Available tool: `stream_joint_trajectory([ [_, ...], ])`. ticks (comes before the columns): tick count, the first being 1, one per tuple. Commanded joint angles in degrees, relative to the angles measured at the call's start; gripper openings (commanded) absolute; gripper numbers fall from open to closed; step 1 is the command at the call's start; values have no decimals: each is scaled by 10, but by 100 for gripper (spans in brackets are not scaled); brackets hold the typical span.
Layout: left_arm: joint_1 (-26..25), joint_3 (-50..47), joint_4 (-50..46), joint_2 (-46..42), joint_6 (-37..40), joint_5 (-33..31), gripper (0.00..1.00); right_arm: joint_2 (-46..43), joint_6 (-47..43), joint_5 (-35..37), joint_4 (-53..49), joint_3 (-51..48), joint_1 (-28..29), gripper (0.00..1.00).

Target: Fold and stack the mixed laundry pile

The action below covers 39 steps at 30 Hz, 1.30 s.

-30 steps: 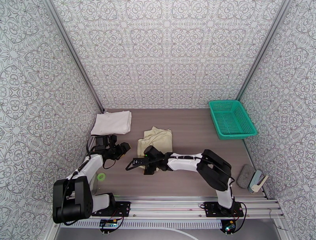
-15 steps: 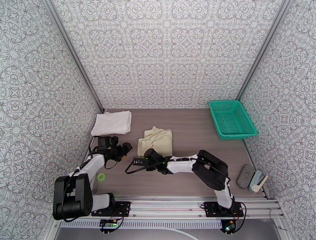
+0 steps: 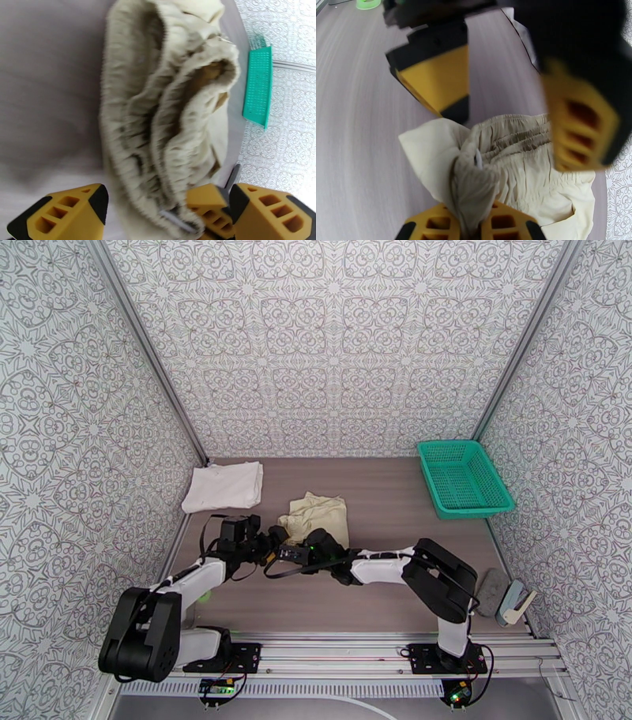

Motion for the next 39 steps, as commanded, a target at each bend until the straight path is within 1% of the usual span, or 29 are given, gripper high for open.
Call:
stream_joint_trajectory([
  [1, -16, 1, 41, 34, -31, -24, 88, -31, 19, -25, 40, -13, -7, 6],
  [4, -25, 12, 60, 58, -40, -31, 90, -38, 19, -27, 45, -19, -9, 6],
  [11, -46, 53, 50, 99, -43, -45, 93, -51, 20, -33, 60, -32, -18, 6],
  [15, -54, 65, 80, 122, -55, -45, 93, -54, 19, -44, 66, -35, -21, 5],
  [17, -56, 79, 95, 143, -58, -46, 92, -56, 21, -49, 72, -41, -21, 5],
  [20, -58, 96, 133, 178, -69, -56, 80, -58, 21, -52, 76, -45, -22, 5],
  [22, -61, 115, 144, 202, -69, -62, 68, -60, 22, -53, 80, -50, -22, 5],
  [25, -67, 138, 140, 225, -62, -77, 38, -62, 21, -51, 84, -55, -22, 8],
  [26, -69, 145, 134, 226, -58, -86, 26, -62, 22, -48, 84, -57, -22, 11],
  [27, -69, 147, 136, 224, -53, -94, 16, -64, 27, -44, 83, -59, -23, 18],
  [28, -69, 147, 140, 222, -51, -99, 8, -67, 32, -41, 81, -61, -23, 30],
  [29, -66, 148, 146, 220, -47, -102, 0, -73, 39, -37, 80, -65, -25, 45],
  [30, -64, 150, 150, 217, -41, -107, 0, -80, 46, -35, 75, -70, -26, 52],
  [32, -55, 166, 134, 213, -16, -116, 0, -104, 64, -30, 57, -81, -30, 58],
  [36, -30, 240, 40, 211, 84, -143, 0, -185, 117, -14, 25, -123, -49, 67],
  [39, -6, 314, -39, 216, 178, -162, 0, -258, 164, 3, 25, -169, -78, 68],
])
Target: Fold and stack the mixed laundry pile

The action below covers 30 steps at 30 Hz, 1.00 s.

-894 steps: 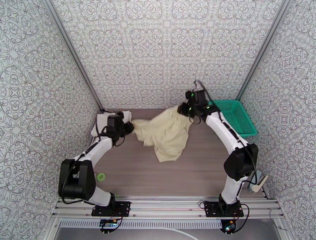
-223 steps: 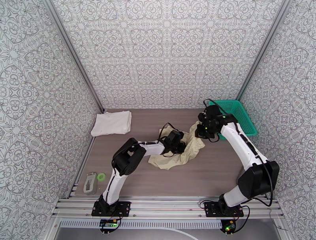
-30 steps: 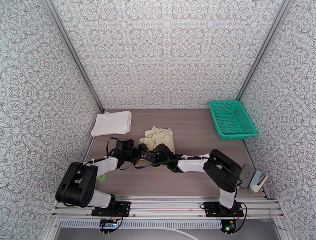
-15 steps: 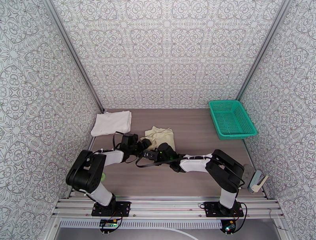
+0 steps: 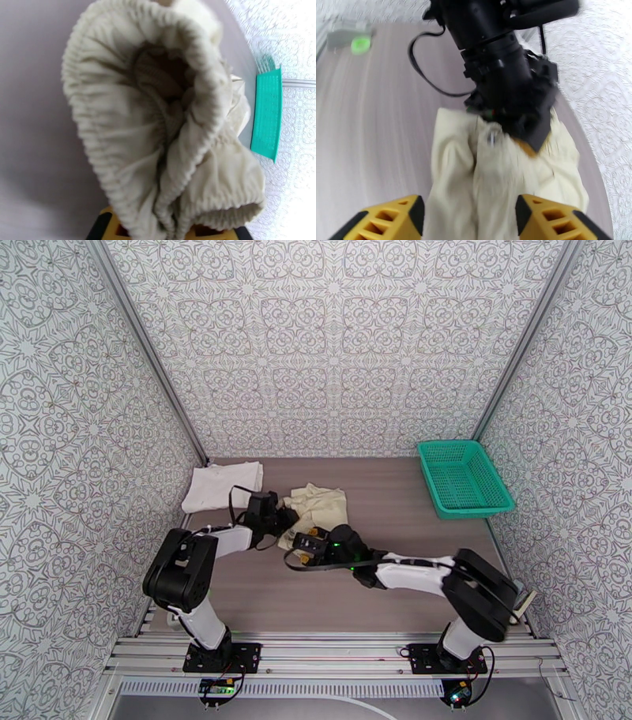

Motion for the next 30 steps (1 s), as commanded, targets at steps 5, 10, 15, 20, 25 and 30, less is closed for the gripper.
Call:
stream_joint_trajectory([
  [5, 70, 215, -197, 35, 286, -59, 0, -112, 99, 55, -5, -82, -73, 68],
  [10, 117, 341, -283, 87, 408, -74, 0, -115, 113, 73, 12, -94, -98, 68],
  [15, 156, 435, -347, 110, 469, -68, 0, -112, 117, 77, 16, -92, -114, 68],
  [20, 199, 487, -376, 107, 494, -7, 0, -105, 121, 66, 18, -93, -131, 68],
  [25, 243, 509, -398, 114, 510, 8, 0, -92, 123, 64, 16, -84, -137, 68],
  [30, 298, 505, -407, 146, 512, 32, 0, -83, 120, 63, 3, -73, -141, 68],
])
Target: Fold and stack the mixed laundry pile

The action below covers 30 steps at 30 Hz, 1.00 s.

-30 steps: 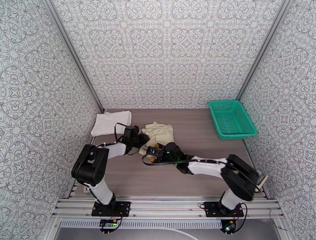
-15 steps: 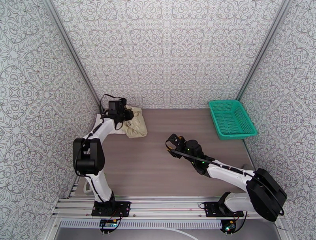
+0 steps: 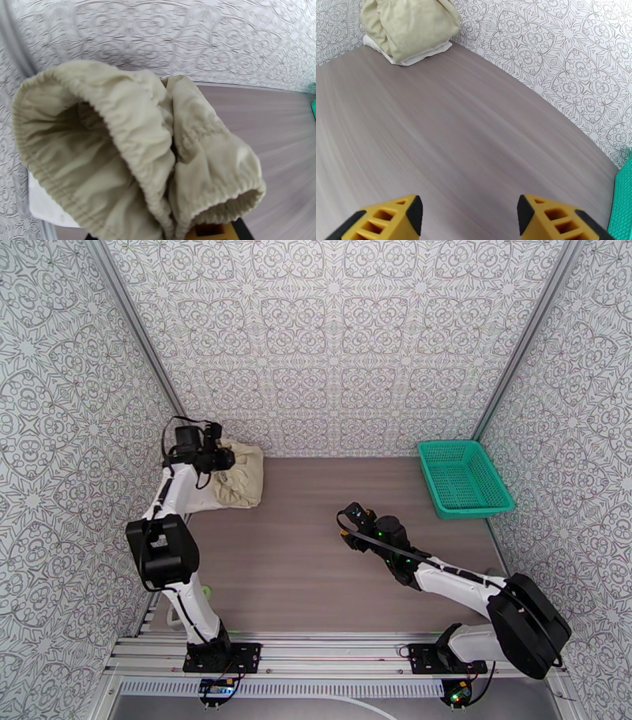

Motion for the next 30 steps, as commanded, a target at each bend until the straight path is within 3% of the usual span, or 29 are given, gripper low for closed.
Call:
stream_joint_trajectory([
  [1, 37, 20, -18, 34, 22, 33, 0, 11, 3, -2, -11, 18, -6, 68],
  [7, 90, 51, -40, 110, 25, 50, 0, 18, 4, -3, -46, 35, -9, 68],
  [15, 101, 174, -95, 216, 38, -6, 0, -28, 64, 10, -142, 44, -28, 68],
  [16, 100, 202, -108, 229, 37, -24, 7, -39, 73, 12, -154, 43, -35, 68],
  [18, 97, 256, -142, 266, 27, -84, 36, -61, 87, 39, -189, 42, -51, 68],
  [23, 84, 326, -190, 290, 16, -188, 83, -132, 122, 153, -240, 22, -109, 69],
  [26, 68, 355, -214, 281, 16, -224, 96, -163, 159, 204, -251, 3, -168, 69],
  [30, 47, 401, -267, 250, 7, -248, 99, -160, 162, 235, -201, -29, -237, 68],
])
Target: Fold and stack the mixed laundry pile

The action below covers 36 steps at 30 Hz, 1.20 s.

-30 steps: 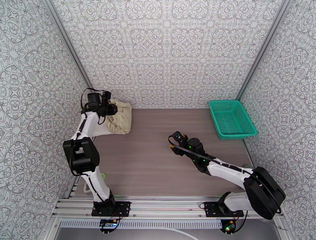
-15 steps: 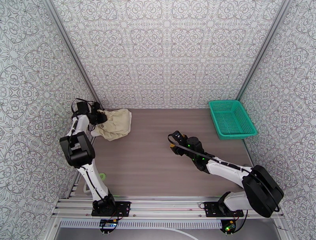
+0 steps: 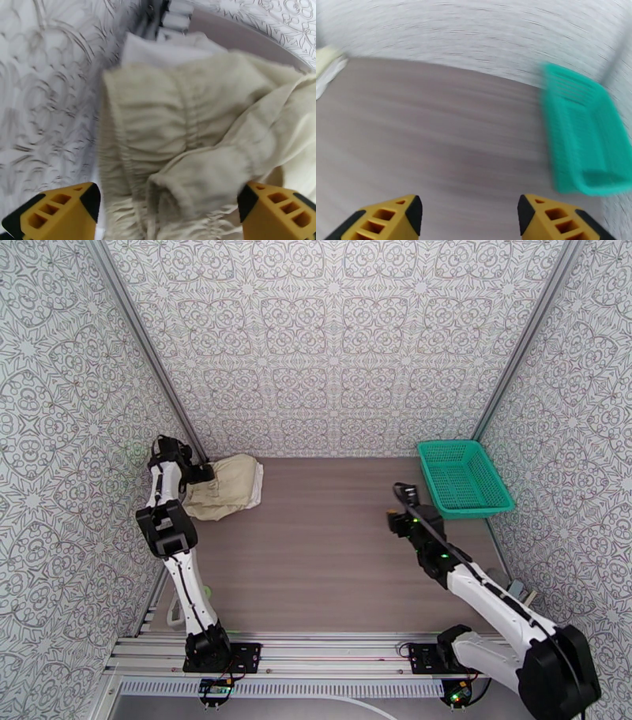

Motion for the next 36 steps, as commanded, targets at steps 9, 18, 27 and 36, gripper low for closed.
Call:
stream_joint_trajectory([
  [9, -116, -394, 133, -387, -113, 74, 99, 134, -1, -83, 410, -161, -149, 73],
  [18, -307, -961, 404, -784, -182, -65, 99, 241, 4, -215, 525, -168, -178, 76],
  [27, -305, -1151, 534, -931, -76, -183, 99, 246, 4, -204, 493, -147, -178, 99],
  [36, -237, -1160, 784, -698, -29, -85, 99, 246, 5, -205, 494, -147, -177, 99],
])
